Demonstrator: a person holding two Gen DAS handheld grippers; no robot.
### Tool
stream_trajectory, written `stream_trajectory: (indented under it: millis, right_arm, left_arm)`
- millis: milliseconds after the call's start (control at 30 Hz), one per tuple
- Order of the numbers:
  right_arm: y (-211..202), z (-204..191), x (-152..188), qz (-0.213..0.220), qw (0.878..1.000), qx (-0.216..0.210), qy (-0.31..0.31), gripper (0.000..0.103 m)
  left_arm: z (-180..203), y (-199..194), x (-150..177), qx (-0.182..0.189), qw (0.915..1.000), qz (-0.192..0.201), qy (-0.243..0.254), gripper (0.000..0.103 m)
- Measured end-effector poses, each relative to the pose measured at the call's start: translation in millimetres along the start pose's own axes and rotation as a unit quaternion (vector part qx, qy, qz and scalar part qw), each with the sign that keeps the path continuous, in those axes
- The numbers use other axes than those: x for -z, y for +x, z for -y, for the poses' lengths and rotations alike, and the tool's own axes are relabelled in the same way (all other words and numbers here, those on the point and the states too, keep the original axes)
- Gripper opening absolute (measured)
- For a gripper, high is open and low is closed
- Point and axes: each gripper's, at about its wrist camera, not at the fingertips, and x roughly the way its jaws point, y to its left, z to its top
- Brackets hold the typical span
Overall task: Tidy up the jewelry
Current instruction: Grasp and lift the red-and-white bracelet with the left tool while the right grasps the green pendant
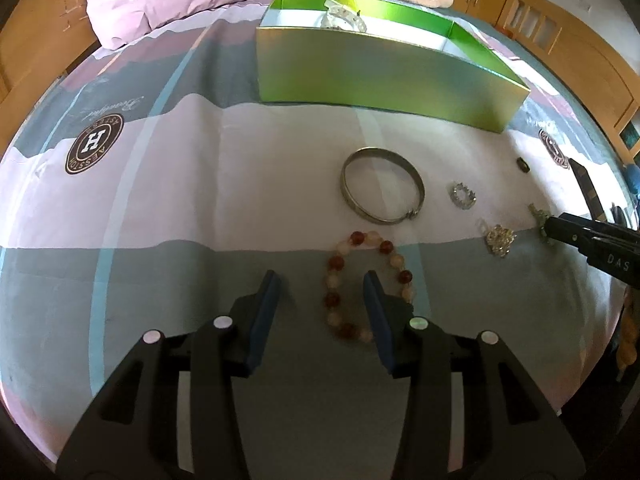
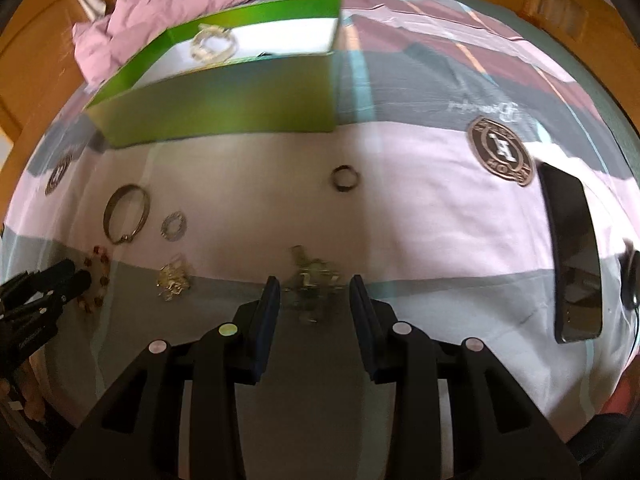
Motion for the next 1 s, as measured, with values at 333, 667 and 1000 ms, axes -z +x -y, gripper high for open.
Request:
stream_trajectory:
  millis: [333, 667, 1000]
  right_arm:
    - [6.9, -4.4, 2.2, -0.001, 1.0, 0.016, -0.011, 0.036]
    - [9.0, -6.1, 1.3, -0.001, 1.0, 0.022, -0.013, 0.036]
    - [9.2, -8.2, 2.3, 0.003, 0.999, 0.028, -0.02, 0.036]
  left_arm:
    - [3.6, -0.4, 0.6, -0.014, 0.9999, 0.006, 0.007, 0.03]
    - [5.8, -0.6, 1.3, -0.016, 0.9997, 0.009, 0.018, 0.027]
    - [12.6, 0.5, 3.0, -0.017, 0.9993, 0.009, 0.032, 0.013]
